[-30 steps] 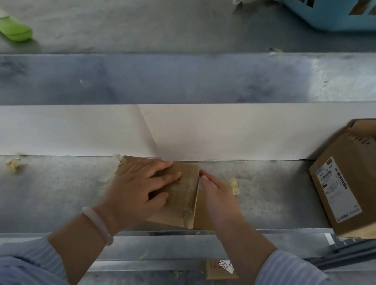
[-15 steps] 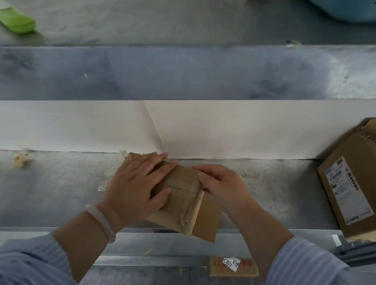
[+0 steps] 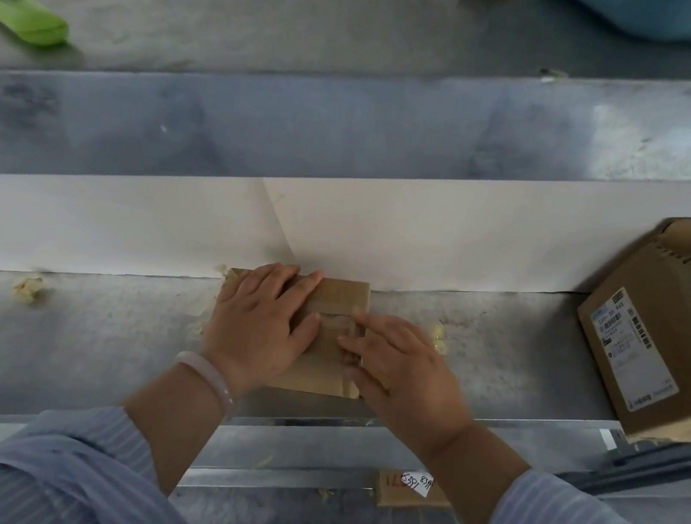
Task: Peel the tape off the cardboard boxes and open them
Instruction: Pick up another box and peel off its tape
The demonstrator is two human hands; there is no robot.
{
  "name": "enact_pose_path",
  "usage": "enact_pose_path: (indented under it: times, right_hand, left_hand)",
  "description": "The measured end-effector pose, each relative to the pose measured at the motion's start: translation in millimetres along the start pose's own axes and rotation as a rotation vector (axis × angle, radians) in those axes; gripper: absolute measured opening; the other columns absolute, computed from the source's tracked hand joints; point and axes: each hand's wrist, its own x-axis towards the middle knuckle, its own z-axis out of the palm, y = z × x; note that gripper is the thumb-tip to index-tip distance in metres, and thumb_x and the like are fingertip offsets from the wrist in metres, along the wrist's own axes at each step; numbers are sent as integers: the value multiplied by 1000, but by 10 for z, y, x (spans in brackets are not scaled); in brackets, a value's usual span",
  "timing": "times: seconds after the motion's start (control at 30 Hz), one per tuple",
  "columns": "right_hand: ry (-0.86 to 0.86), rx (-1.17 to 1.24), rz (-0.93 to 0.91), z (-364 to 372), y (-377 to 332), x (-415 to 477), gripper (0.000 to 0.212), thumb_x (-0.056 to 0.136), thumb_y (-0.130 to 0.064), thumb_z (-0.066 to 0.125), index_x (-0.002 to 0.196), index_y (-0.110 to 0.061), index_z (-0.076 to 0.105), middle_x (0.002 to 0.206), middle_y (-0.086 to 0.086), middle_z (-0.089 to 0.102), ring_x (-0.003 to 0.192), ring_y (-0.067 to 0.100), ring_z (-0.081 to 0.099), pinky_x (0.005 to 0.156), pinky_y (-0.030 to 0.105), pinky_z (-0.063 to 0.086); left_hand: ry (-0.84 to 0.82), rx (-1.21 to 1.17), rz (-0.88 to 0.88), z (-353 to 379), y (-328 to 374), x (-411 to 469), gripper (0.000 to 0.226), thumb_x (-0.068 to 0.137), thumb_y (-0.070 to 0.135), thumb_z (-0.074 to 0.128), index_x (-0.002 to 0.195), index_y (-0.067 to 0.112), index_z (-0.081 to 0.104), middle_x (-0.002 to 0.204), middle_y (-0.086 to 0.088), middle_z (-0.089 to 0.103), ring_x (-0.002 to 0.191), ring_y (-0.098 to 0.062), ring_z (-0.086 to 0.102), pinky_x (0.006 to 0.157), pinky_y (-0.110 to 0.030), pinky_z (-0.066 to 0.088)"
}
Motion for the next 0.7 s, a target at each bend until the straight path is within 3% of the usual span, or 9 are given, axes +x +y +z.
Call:
enact_pose_path:
  times: [0.13,0.33,0.4,0.53,0.7]
  right_hand:
    - [83,-44,-71,15,23,22,22,86,-32,64,101,-21,77,114,-3,70,102,20,65,83,36,56]
    - [89,-4,-118,-109,24,88,21,87,-32,61,92,-20,78,105,-5,73,95,9,64,90,23,50]
    - [94,82,-2,-105,-10,61,17,85,-31,65,91,-19,75,103,-5,72,96,6,62,87,27,52]
    - [2,252,544,-42,-130,-8,23,81,-35,77,99,-27,66,104,-10,64,94,2,62,86,25,54]
    - [32,274,735,-1,-209,34,17,87,-31,70,101,-23,71,89,-13,70,83,2,64,80,25,55]
  left_hand:
    - [2,-5,-3,-12,4,-4,66,88,60,17,145,34,37,144,4,44,135,-20,35,113,-42,27]
    - [-3,-3,-11,-28,11,-15,68,86,62,12,146,37,33,146,6,41,136,-18,31,114,-40,24]
    - [-14,-2,-27,-27,22,-3,69,85,63,10,147,38,29,148,6,38,138,-17,28,115,-40,22]
    - [-52,-8,-122,-22,76,44,60,93,58,19,150,37,20,153,5,29,142,-18,20,117,-40,16]
    - [-67,-32,-207,-29,200,32,59,95,55,20,151,35,16,155,2,25,143,-19,15,118,-42,11]
